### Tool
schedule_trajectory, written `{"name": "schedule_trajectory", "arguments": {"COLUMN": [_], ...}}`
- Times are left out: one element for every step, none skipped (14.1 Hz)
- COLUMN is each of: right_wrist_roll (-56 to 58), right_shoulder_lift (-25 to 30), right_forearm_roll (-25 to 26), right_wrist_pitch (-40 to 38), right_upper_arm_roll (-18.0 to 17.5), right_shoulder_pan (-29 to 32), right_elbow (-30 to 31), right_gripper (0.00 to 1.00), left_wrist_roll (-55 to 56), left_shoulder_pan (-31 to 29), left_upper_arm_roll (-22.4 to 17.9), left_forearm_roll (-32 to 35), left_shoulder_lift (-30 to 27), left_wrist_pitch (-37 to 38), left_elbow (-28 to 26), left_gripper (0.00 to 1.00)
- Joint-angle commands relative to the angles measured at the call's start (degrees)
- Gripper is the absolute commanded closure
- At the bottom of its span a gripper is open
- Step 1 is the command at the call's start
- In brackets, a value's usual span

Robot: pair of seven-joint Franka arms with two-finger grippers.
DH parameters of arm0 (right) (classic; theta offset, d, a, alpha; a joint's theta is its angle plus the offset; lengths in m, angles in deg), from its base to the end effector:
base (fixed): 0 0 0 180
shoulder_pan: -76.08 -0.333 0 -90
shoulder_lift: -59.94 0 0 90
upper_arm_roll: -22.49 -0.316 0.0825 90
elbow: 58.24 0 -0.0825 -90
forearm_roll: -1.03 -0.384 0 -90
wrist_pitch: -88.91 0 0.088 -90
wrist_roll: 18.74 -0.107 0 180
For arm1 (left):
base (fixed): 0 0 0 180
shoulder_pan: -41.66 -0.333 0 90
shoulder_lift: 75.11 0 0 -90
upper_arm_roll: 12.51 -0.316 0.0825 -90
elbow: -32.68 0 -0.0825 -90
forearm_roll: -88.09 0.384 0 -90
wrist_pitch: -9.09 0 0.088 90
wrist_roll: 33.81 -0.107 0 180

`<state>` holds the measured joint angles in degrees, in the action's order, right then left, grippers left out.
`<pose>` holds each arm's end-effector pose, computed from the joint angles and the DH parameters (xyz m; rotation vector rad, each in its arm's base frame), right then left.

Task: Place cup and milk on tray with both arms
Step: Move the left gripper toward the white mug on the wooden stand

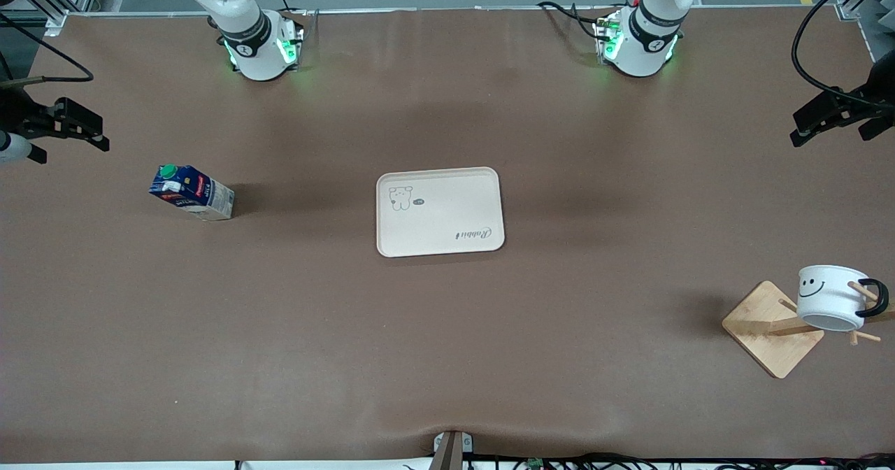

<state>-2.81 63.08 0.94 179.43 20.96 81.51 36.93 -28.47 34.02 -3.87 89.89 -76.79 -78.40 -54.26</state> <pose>0.5357 -0.0360 0.6126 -3.1194 -0.3285 0.0407 0.5412 -0.0074 0.6616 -3.1050 -0.1207 -0.0630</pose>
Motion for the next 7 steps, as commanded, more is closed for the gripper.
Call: {"name": "schedule_trajectory", "arguments": {"right_wrist_roll": [0.86,0.86,0.86,0.86,0.86,0.95,0.95], "right_shoulder_lift": [-0.94,-0.94,-1.03,-1.20,-1.64,-1.99,-2.17], "right_forearm_roll": [-0.79,-0.79,-0.70,-0.70,-0.70,-0.70,-0.70], "right_wrist_pitch": [-0.17,-0.26,-0.26,-0.26,-0.26,-0.34,-0.52], "right_upper_arm_roll": [-0.32,-0.32,-0.32,-0.32,-0.32,-0.32,-0.41], "right_shoulder_pan": [0.90,0.90,0.90,0.90,0.81,0.72,0.46], "right_elbow": [-1.31,-1.48,-1.66,-1.75,-2.10,-2.45,-2.54], "right_gripper": [0.00,0.00,0.00,0.00,0.00,0.00,0.00], "left_wrist_roll": [0.29,0.64,0.64,0.64,0.73,0.91,0.99], "left_shoulder_pan": [-0.19,-0.10,-0.10,-0.19,-0.19,-0.19,-0.19], "left_upper_arm_roll": [-0.47,-0.47,-0.47,-0.47,-0.47,-0.47,-0.47], "left_forearm_roll": [-1.09,-0.92,-0.74,-0.83,-0.83,-0.83,-0.74], "left_shoulder_lift": [1.24,1.41,1.50,1.50,1.42,1.24,1.07], "left_wrist_pitch": [-0.48,-1.27,-2.06,-3.46,-5.13,-6.89,-9.08], "left_elbow": [1.16,0.89,0.46,-0.85,-2.35,-4.01,-6.12], "left_gripper": [0.00,0.00,0.00,0.00,0.00,0.00,0.00]}}
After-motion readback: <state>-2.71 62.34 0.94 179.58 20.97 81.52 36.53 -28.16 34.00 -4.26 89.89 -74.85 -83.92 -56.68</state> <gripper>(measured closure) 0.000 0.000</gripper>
